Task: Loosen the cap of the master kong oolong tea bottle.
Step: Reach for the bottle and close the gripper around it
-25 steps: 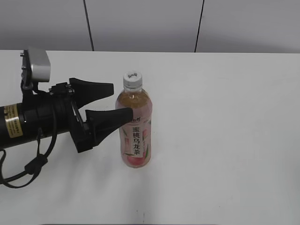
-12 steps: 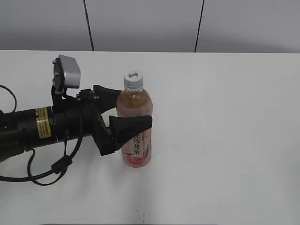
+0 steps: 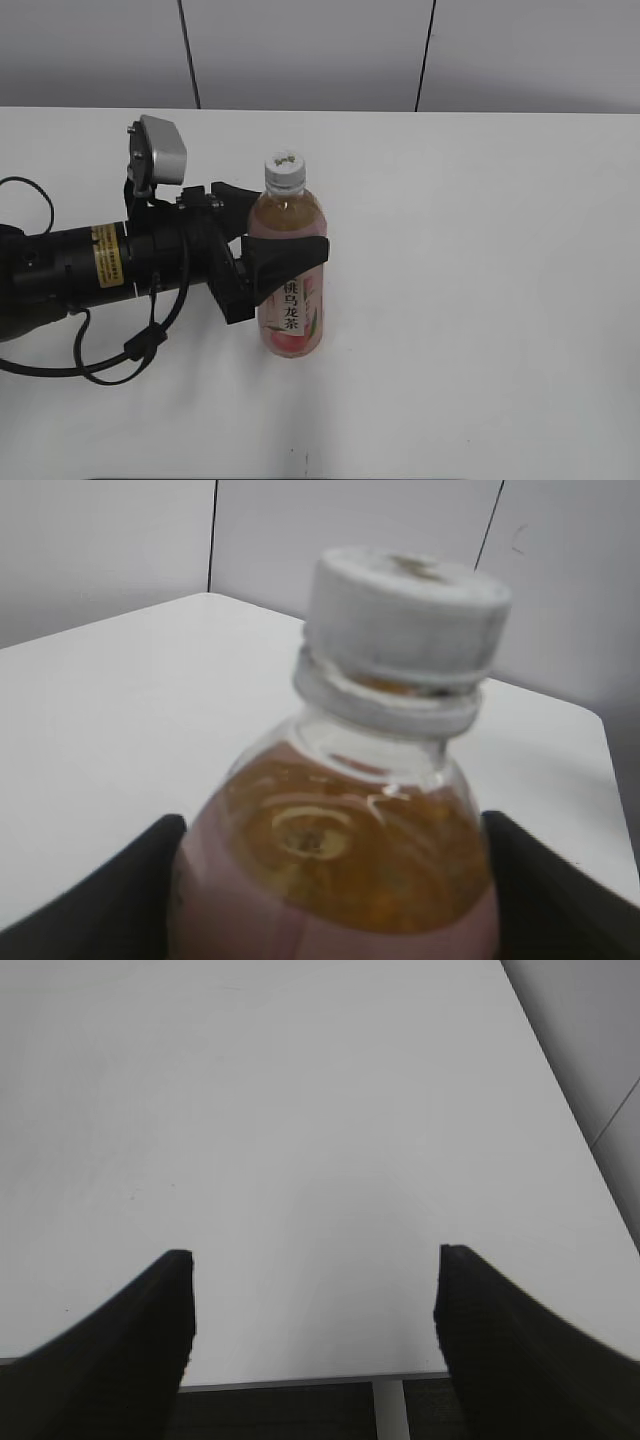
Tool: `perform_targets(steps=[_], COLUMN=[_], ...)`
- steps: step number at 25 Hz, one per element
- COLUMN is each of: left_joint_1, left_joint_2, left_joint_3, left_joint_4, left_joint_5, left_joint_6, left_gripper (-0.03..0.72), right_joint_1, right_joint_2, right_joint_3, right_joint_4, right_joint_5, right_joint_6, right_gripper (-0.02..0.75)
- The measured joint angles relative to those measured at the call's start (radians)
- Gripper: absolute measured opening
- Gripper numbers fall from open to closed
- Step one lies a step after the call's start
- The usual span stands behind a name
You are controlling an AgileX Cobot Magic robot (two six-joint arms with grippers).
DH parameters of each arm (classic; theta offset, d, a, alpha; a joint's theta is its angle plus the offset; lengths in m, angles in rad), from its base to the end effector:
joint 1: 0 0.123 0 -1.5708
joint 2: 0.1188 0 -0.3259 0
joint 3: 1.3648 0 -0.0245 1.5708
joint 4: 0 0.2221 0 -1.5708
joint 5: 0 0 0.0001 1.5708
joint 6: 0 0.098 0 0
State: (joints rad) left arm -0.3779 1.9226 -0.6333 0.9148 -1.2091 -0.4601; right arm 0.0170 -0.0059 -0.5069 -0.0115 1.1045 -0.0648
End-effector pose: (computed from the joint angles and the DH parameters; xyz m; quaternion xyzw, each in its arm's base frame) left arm 0.2663 -0.1838 0.2028 0.3769 0.6482 -0.4236 0.5083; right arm -0.0686 -0.0022 0.2579 -0.0348 0.8605 -0.0179 0.5080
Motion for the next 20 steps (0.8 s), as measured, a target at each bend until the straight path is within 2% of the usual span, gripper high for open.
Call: perform_targets(steps=[3,20], left_joint_1=[0.0,0.0], left_joint_2=[0.0,0.0], left_joint_3=[0.0,0.0], left_joint_4=[0.0,0.001], left_joint_5=[0.0,0.0], left_joint_6=[0.0,0.0], left_gripper=[0.464,0.463], right_joint_1=[0.0,0.0], right_joint_2=[0.0,0.0], right_joint_3=[0.0,0.0], right_joint_4=[0.0,0.0], right_joint_5=[0.0,0.0], right_joint_6=[0.0,0.0], right_gripper=[0.565,0.565])
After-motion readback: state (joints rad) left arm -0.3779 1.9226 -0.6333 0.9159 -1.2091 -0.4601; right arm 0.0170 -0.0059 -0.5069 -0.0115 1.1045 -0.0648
